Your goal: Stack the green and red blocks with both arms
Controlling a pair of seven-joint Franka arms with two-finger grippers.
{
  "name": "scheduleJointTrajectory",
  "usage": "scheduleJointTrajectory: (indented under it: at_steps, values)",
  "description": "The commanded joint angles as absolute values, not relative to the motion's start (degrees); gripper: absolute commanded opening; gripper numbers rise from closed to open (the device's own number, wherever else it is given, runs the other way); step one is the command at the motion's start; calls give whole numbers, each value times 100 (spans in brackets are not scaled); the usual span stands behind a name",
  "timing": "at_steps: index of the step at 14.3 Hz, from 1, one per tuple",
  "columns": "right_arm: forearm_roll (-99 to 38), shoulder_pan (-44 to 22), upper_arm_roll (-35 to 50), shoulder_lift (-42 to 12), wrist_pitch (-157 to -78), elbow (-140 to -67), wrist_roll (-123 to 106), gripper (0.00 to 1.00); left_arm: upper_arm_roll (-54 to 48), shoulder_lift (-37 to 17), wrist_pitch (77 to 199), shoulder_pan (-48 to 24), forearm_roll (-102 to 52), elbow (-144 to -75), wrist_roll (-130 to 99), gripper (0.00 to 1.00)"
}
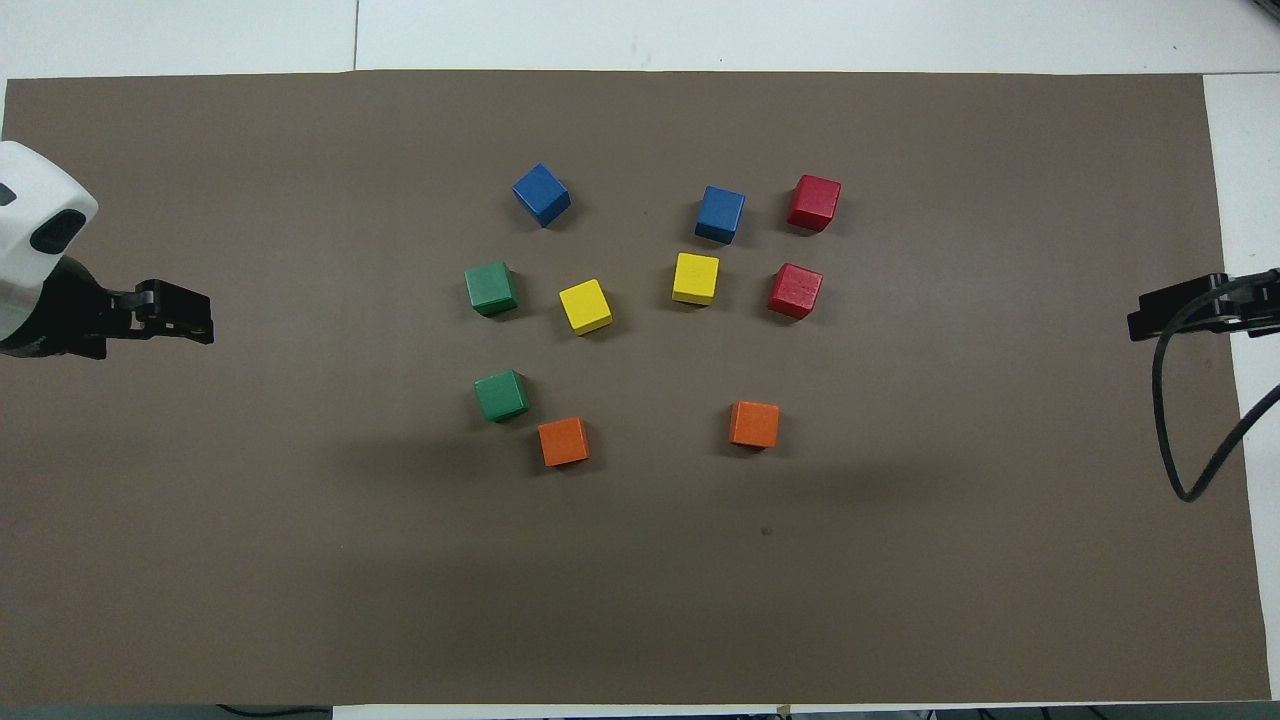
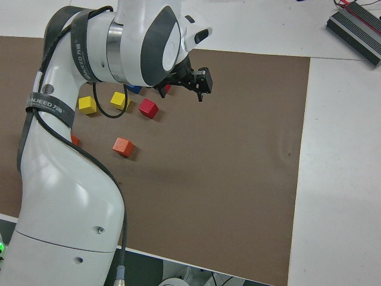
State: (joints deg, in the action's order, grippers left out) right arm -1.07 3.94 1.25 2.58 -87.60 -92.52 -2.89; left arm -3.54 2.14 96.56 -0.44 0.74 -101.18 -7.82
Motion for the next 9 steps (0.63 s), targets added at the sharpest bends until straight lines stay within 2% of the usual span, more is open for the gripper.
scheduleJointTrajectory:
  at_steps: [1, 9]
  values:
    - [-141, 413, 158, 396, -8763, -9387, -228, 100, -369, 325, 9580, 18, -26, -10178, -694, 100]
    - [-132, 404, 158, 404, -8736, -9387, -255, 100, -360, 325, 9571, 18, -18, -10178, -694, 100]
